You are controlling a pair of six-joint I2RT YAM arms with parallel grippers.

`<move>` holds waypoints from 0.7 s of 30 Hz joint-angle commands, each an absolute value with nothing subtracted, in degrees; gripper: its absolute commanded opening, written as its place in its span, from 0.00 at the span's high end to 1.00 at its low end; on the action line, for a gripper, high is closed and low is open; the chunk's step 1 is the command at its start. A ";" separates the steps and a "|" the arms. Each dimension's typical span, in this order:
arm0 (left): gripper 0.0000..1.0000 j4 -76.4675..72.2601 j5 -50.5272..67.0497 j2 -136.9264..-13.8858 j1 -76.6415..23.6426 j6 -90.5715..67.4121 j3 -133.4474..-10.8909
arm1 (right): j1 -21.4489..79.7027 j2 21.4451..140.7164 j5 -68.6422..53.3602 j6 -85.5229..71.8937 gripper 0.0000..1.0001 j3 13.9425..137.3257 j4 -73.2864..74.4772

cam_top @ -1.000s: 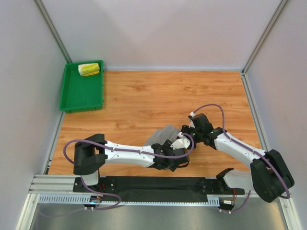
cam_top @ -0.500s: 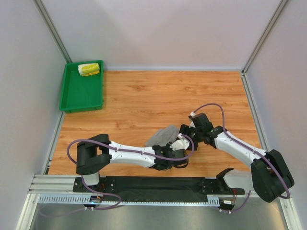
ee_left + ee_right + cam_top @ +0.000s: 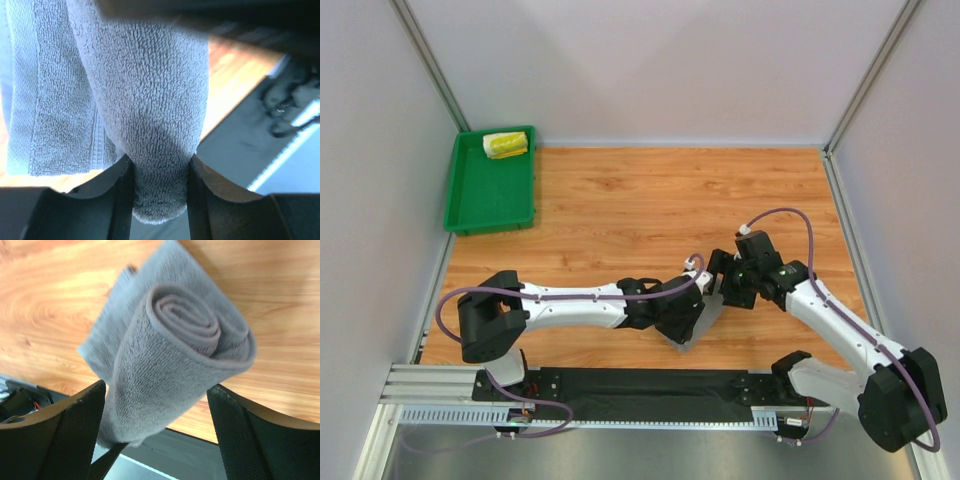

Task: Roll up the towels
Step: Roll the towel

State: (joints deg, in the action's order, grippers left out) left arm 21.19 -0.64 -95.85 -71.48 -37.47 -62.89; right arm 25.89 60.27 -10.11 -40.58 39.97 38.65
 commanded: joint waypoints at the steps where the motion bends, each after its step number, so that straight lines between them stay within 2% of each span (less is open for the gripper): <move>1: 0.63 25.84 11.94 -97.20 -69.96 -41.48 -60.29 | 24.35 55.03 -9.14 -41.40 0.14 44.65 36.47; 9: 0.63 17.86 22.05 -100.45 -65.48 -45.96 -54.68 | 23.47 50.63 -10.01 -41.40 0.13 43.42 37.97; 16: 0.62 -2.24 33.73 -100.37 -60.56 -55.96 -46.50 | 23.55 45.18 -15.55 -43.41 0.15 36.92 36.48; 21: 0.62 -8.96 39.27 -100.72 -56.17 -59.15 -44.03 | 23.55 41.75 -18.62 -45.52 0.16 29.81 33.15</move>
State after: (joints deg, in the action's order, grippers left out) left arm -4.89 34.35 -98.39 -57.58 -55.07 -45.65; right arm 23.79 43.18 -14.96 -43.31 32.80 37.10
